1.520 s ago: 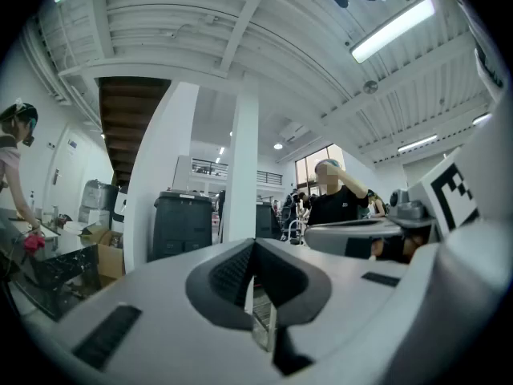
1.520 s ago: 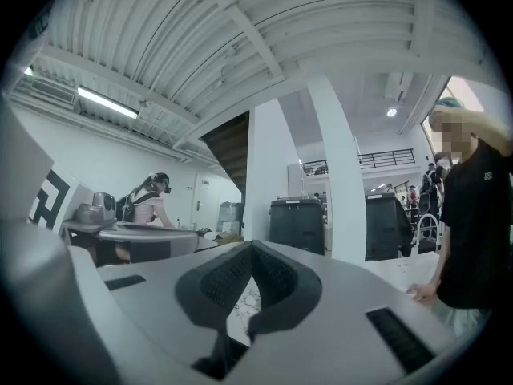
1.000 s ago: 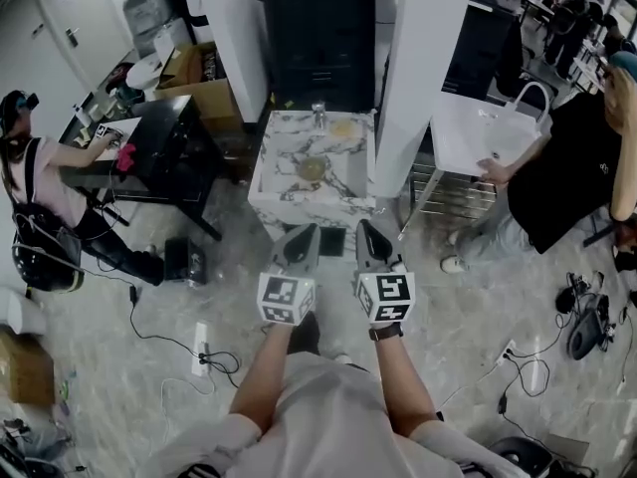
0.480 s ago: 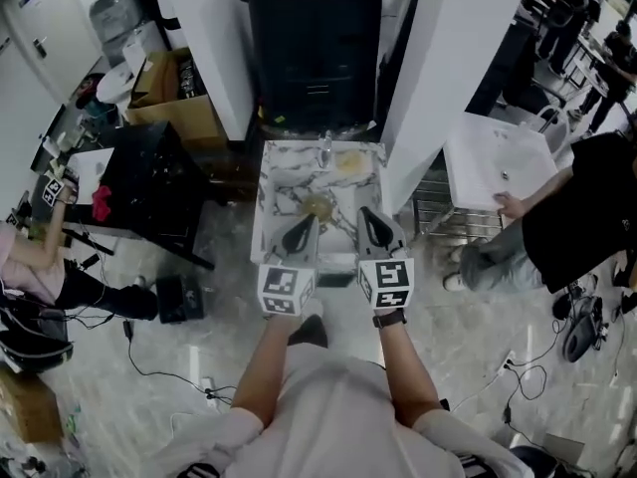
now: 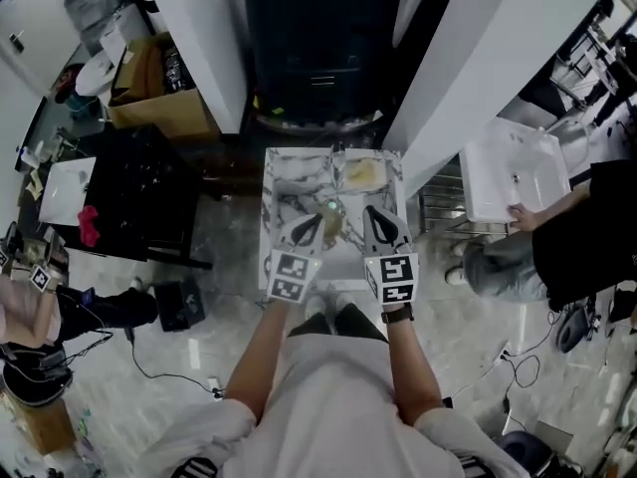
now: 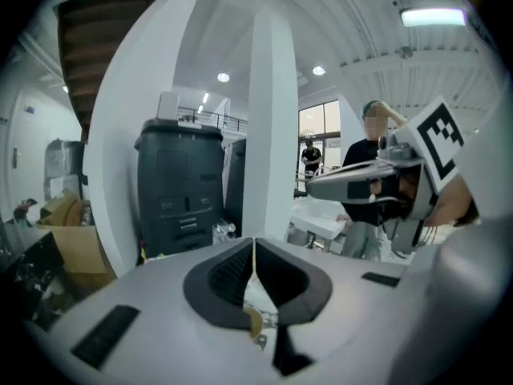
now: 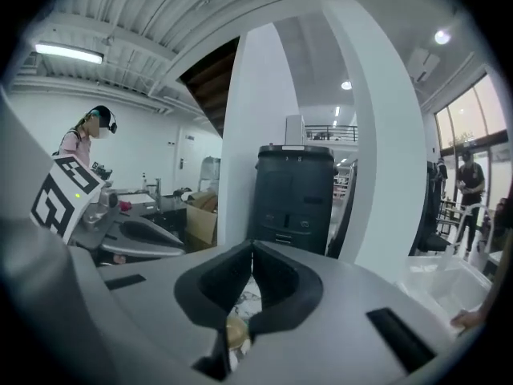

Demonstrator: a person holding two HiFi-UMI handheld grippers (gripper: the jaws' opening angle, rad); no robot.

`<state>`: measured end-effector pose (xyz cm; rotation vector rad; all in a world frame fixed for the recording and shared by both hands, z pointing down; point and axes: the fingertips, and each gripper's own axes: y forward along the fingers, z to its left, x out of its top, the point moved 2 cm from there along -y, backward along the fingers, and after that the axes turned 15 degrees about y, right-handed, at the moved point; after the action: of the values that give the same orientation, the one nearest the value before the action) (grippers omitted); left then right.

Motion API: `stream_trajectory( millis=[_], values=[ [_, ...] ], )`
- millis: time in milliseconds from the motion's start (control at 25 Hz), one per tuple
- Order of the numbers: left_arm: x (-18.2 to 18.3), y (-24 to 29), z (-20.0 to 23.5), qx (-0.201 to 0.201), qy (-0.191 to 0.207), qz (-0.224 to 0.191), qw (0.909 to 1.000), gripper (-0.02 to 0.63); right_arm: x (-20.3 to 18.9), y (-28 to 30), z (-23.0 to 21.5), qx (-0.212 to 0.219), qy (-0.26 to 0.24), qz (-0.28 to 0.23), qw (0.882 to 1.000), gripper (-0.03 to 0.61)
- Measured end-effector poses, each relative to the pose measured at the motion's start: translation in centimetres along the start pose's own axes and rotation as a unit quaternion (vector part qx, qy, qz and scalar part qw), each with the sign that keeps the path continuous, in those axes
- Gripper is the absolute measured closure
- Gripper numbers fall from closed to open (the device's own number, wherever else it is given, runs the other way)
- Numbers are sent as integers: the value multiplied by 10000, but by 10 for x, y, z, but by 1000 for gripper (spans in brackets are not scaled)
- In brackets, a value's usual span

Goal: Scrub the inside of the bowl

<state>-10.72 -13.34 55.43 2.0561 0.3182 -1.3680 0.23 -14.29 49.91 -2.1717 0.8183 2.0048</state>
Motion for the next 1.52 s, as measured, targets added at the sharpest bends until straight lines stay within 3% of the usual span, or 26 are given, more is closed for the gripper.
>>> stream_trajectory(
  millis=[160,320,480,600,880,960,1040,1080,1280,1520],
  values=[
    [-42,44,-11,-512,238,673,9961,601,-16,20,-31,14,-112,416,9991,569],
    [-80,85,-33,-1285,272,1248,9835,600,-34,40,-66,-96,-53,833,9965,569],
    [-117,117,-55,-1996,378,1714,9640,596,-52,58,-87,-19,35,1125,9936,569],
    [-144,138,-67,-2441,489,2091,9457,531,-65,77,-99,173,-104,1431,9895,569],
    [-193,169,-91,-3043,743,2610,9131,471,-87,132,-132,644,-1323,2037,9679,568],
    [-210,173,-102,-3204,848,2744,9027,455,-97,145,-137,830,-1658,2205,9576,546],
    [-224,176,-113,-3334,970,2870,8928,439,-110,158,-139,1066,-2046,2465,9413,415],
    [-229,177,-116,-3363,1029,2923,8893,437,-115,164,-140,1182,-2264,2585,9316,400],
    [-247,189,-122,-3200,1390,3004,8877,436,-136,197,-142,1680,-3175,2938,8858,393],
    [-268,193,-129,-3221,1505,3325,8735,437,-163,231,-143,2061,-3718,3452,8367,391]
  ],
)
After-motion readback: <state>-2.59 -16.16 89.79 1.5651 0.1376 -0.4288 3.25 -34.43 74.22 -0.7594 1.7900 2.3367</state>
